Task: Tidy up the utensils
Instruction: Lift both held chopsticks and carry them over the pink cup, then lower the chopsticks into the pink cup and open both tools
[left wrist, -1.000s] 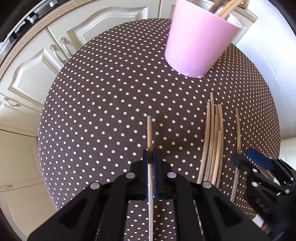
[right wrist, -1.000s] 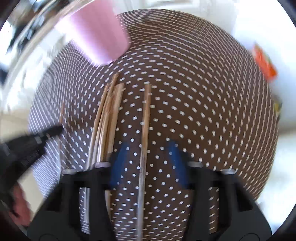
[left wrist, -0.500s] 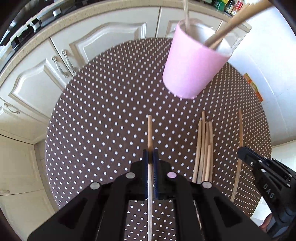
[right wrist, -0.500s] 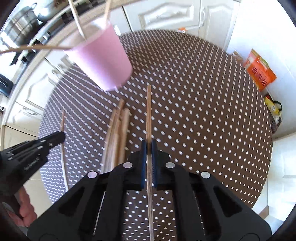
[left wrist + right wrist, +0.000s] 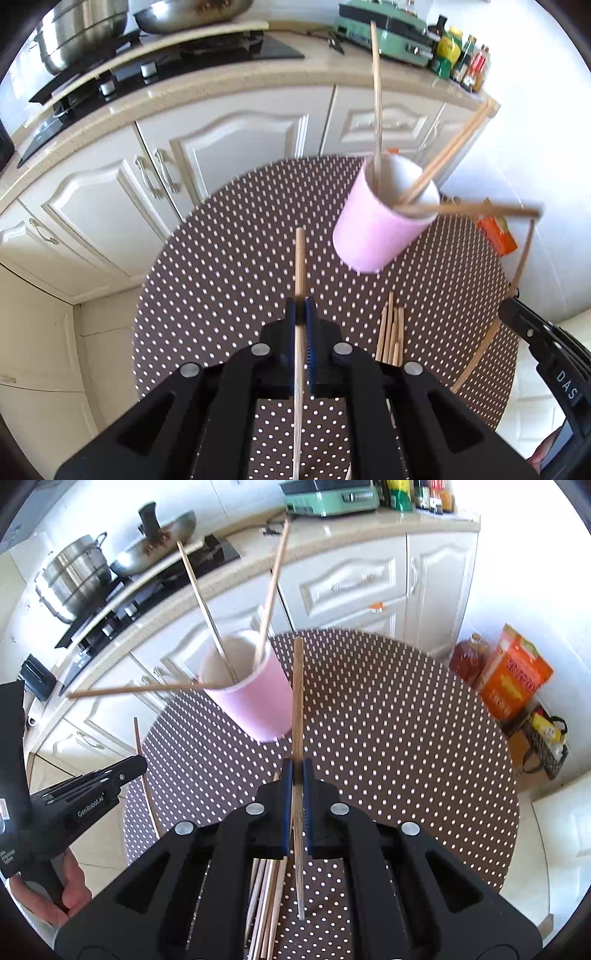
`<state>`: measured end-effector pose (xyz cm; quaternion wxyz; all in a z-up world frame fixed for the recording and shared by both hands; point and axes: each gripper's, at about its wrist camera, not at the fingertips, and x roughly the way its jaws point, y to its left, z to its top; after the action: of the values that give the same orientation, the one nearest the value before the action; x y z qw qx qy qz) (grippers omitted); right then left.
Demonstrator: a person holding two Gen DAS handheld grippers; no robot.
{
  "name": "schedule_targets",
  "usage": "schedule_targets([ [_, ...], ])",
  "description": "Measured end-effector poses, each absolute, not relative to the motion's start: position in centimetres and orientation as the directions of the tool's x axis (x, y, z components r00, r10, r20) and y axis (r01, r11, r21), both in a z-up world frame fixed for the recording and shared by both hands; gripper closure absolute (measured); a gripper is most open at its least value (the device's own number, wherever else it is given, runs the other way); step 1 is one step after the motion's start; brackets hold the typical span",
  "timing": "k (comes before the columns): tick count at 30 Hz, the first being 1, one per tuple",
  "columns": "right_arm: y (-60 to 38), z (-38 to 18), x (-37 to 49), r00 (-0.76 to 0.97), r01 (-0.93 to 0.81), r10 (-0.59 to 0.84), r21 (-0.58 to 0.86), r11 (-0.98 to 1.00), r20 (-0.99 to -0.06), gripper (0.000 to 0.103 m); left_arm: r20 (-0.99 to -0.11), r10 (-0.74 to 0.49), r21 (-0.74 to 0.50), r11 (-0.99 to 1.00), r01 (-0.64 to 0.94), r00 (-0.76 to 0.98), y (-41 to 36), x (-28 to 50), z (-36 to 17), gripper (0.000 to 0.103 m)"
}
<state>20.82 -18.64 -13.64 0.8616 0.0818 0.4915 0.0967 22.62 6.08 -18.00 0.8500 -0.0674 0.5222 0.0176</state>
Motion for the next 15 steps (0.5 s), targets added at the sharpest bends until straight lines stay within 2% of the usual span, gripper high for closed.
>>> schedule_targets([
  [15, -19.4, -8.6, 20.6, 0.616, -0.08, 0.254, 0.262, 0.962, -0.746, 0.097, -0.798, -0.019, -0.113, 0.987, -0.117, 0.602, 7.3, 22.2, -11.4, 0.097],
])
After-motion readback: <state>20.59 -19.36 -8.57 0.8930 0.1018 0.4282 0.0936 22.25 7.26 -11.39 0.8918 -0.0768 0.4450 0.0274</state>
